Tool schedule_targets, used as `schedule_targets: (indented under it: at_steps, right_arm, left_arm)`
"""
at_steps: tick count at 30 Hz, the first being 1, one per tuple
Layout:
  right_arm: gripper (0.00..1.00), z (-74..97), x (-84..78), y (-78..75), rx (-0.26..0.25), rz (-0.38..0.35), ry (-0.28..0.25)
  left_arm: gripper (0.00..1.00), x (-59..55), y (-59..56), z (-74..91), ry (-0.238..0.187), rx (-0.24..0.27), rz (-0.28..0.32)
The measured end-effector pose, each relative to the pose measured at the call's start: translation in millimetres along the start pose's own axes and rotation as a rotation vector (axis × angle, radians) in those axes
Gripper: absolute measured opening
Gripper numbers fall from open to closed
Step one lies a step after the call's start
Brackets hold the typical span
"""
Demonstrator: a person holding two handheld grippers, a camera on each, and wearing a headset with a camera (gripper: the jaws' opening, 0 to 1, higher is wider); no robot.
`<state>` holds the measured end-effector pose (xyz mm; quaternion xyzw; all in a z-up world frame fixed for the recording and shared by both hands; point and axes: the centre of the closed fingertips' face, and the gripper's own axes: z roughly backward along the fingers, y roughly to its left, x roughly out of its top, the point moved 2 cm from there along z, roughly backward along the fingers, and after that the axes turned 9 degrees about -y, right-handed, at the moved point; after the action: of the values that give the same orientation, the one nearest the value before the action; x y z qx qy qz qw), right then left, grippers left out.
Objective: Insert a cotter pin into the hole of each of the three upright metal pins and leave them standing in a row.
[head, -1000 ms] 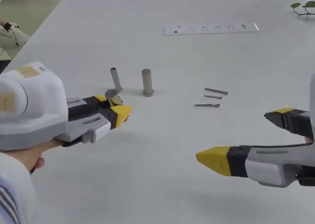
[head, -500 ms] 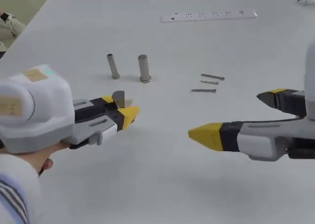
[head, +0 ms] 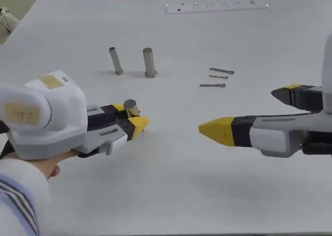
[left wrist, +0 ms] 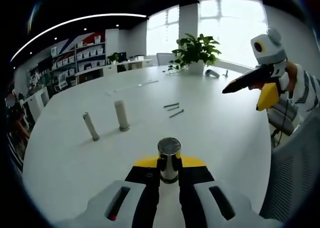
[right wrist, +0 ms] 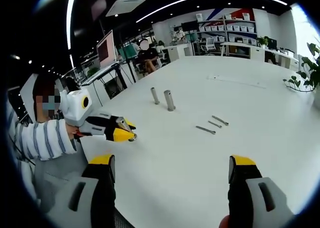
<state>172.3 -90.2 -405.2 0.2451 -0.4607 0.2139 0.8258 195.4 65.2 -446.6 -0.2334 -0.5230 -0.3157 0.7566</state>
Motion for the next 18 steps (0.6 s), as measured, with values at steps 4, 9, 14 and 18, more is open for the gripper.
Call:
schedule_targets:
  at_steps: [4, 9, 14, 18]
  right_arm:
    - [0.93, -0.2, -1.1, 1.1, 0.005, 0.001, 0.005]
    - [0.93, -0.5, -1.3, 1.9, 0.006, 0.002, 0.006]
    - [0.93, -0.2, -2.8, 2.4, 0.007, 0.001, 0.010]
    - [0.92, 0.3, -2.8, 2.5, 0.006, -0.001, 0.008]
  left_arm:
    - [0.09, -1.6, -1.2, -2.7, 0.007, -0.010, -0.006]
    - [0.09, -5.0, -1.7, -5.7, 0.016, -0.012, -0.007]
    - [0.09, -8.5, -2.9, -7.1, 0.025, -0.014, -0.001]
    - [0.09, -9.0, -4.5, -8.2, 0.018, -0.012, 0.008]
